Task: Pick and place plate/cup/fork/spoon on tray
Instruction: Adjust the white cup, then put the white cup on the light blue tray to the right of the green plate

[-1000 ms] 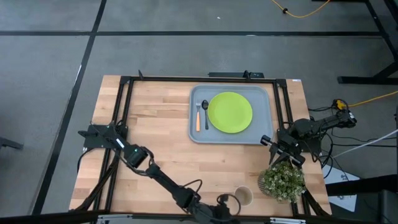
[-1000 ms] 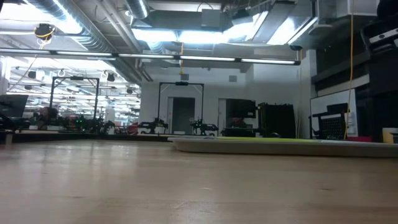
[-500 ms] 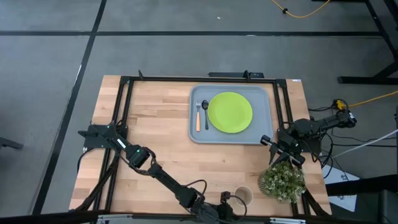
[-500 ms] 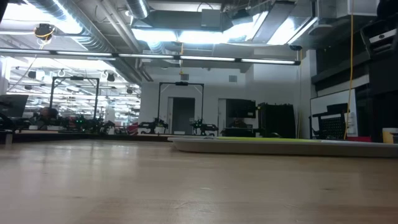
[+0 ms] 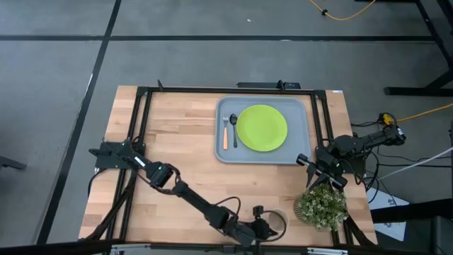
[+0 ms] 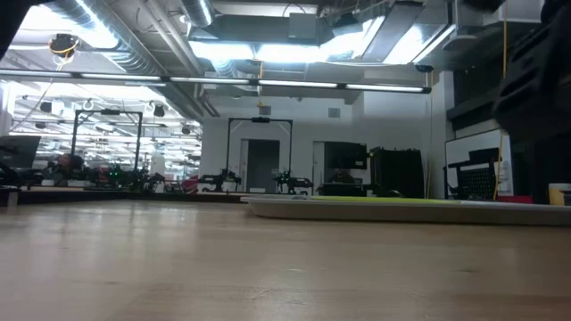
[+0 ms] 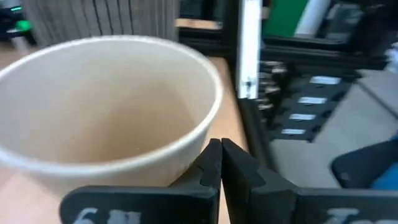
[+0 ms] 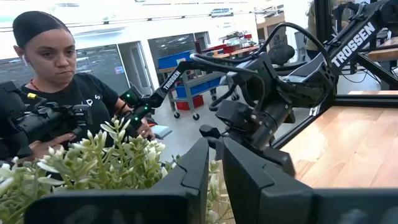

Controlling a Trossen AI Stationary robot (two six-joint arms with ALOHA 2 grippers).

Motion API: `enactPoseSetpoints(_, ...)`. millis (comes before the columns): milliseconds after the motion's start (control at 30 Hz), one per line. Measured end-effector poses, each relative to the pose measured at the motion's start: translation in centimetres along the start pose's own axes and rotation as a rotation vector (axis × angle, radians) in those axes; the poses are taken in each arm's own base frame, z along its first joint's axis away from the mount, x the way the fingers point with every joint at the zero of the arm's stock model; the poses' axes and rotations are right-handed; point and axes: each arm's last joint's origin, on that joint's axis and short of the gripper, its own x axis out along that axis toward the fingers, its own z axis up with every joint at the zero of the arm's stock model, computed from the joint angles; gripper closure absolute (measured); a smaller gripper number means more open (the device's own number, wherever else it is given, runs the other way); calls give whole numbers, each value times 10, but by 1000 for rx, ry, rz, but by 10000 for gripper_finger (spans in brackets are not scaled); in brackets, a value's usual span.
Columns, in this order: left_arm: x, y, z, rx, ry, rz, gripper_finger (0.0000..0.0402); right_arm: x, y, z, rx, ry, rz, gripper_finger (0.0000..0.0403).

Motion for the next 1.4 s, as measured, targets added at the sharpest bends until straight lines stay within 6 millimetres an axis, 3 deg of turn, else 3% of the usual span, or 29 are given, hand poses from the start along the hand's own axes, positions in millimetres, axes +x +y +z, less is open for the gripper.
enactPoseSetpoints(567,20,54,10,4,-15,251,401,0,0,0,0,0,0,351)
enactPoseSetpoints(967,35,100,19,139,14,336,402,0,0,0,30,1,0,351)
enactPoseSetpoints(1233,32,100,29,205,41,228,402,0,0,0,29,1,0,351)
enactPoseSetpoints(1400,5,90,57,267,229,136,402,0,0,0,29,1,0,351)
